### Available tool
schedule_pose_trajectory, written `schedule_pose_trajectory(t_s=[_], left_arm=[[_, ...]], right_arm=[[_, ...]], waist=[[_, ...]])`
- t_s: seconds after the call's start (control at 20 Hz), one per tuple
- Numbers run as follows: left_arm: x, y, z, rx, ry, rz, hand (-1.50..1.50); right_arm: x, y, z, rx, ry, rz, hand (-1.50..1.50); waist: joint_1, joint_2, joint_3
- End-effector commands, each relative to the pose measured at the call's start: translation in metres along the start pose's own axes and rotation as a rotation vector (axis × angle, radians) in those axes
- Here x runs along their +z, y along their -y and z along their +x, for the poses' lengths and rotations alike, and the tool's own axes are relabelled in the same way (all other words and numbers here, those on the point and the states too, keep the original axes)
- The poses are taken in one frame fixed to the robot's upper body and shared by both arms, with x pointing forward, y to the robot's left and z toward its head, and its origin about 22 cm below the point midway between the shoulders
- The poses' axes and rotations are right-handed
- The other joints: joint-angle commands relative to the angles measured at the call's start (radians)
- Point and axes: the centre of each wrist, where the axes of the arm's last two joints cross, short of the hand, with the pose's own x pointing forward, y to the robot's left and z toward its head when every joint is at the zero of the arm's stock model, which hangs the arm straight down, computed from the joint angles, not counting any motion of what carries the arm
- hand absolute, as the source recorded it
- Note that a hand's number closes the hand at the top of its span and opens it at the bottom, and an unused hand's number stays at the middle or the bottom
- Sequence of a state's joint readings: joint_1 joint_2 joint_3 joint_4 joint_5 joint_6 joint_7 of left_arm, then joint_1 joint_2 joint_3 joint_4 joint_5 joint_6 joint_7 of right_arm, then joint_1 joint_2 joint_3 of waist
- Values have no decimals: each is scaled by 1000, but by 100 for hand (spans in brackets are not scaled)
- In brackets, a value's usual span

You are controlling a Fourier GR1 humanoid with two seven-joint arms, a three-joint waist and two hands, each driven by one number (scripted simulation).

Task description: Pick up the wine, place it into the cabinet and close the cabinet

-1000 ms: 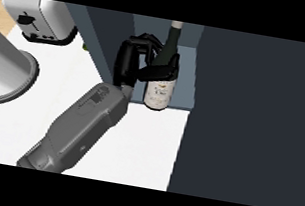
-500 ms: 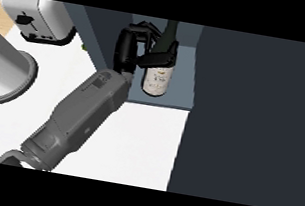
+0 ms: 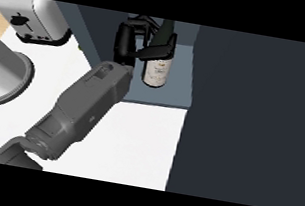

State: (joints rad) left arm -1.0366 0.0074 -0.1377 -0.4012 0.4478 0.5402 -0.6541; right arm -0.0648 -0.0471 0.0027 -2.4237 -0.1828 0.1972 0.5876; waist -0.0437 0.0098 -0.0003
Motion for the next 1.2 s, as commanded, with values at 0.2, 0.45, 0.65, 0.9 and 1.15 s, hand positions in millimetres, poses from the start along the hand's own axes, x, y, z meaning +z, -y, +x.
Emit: schedule_pose_trajectory(t_s=[0.2, 0.45, 0.65, 0.9, 1.15], left_arm=[[-7, -7, -6, 81, -80, 55, 150], [-9, -17, -10, 168, -117, 73, 150], [-1, -10, -16, 147, -106, 97, 150], [-12, -23, -13, 140, -102, 79, 150], [3, -11, -22, 56, -100, 106, -150]], right_arm=[[8, 5, 11, -31, 51, 25, -150], [8, -7, 12, -50, 55, 15, -150], [4, -3, 17, -37, 57, 40, -150], [9, -8, 13, -39, 50, 40, -150], [8, -9, 10, -35, 43, 57, -150]], waist=[[-9, 8, 0], [-4, 6, -1], [-13, 10, -1], [-9, 7, 0], [-43, 16, 0]])
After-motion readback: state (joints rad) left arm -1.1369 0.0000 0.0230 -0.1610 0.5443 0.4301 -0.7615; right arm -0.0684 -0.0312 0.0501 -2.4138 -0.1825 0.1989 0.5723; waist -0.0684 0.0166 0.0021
